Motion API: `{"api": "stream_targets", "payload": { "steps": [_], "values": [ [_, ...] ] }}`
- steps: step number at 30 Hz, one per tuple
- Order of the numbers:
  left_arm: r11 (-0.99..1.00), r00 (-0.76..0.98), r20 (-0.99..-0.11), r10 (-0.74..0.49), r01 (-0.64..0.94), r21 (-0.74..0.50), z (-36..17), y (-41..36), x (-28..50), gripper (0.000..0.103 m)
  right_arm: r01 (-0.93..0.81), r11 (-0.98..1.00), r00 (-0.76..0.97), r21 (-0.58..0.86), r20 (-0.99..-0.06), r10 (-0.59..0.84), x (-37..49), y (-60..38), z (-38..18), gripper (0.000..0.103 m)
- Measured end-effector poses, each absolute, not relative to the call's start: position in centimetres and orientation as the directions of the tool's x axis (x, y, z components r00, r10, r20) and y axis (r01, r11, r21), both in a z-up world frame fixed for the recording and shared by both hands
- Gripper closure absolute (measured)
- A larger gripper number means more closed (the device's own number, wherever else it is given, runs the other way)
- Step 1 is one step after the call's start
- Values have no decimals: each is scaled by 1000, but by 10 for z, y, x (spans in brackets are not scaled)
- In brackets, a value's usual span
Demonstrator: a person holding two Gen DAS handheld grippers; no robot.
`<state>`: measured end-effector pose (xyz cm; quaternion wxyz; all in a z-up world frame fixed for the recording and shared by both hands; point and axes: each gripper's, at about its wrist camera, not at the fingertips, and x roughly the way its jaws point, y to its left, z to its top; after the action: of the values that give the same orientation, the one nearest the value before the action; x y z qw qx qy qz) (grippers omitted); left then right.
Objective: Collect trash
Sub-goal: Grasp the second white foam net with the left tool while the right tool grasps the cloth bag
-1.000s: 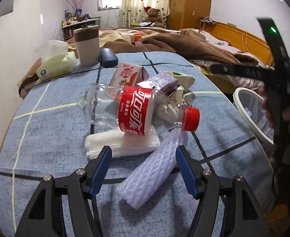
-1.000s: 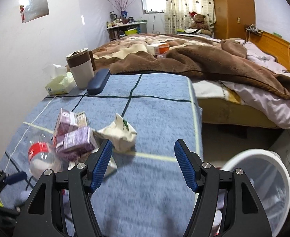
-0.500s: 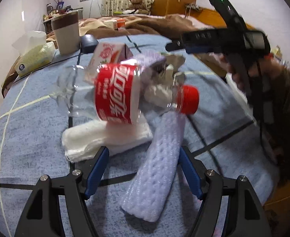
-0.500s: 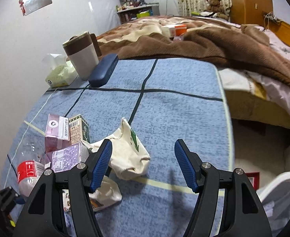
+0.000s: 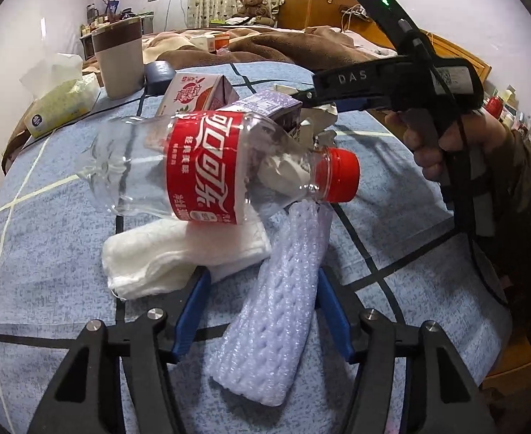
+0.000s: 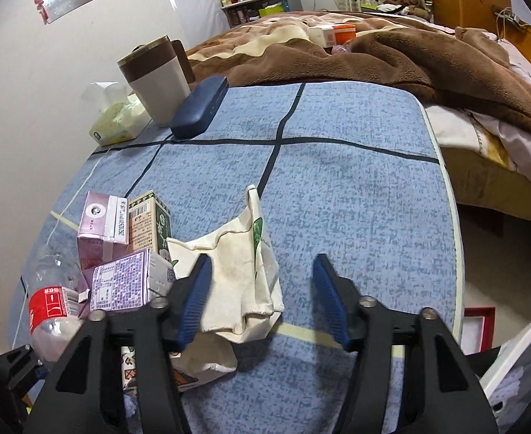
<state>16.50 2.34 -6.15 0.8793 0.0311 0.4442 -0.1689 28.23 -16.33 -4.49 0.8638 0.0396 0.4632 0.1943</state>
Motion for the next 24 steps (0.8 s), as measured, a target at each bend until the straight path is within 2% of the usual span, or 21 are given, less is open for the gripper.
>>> {"api": "stream_targets", "payload": {
  "steps": [3,5,11,14,24],
  "values": [
    [945,549,-790,-272,307,-113,-62,24,170,44,-307,923,502,230,-785,363,278,-162,-45,60],
    [948,552,-787,-276,292,-127,-62,24,173,51,-304,924,502,232,-785,363,275,-163,-45,76],
    [947,558,-780,-284,290,-137,-62,19,173,66,-294,935,531,197,-780,331,265,-166,-43,87],
    [945,555,-779,-291,294,-143,-61,15,171,69,-287,941,551,178,-773,314,259,-169,-40,88],
    [941,571,-763,-302,306,-144,-54,8,156,70,-246,948,602,200,-735,311,235,-191,-28,88]
  ]
}}
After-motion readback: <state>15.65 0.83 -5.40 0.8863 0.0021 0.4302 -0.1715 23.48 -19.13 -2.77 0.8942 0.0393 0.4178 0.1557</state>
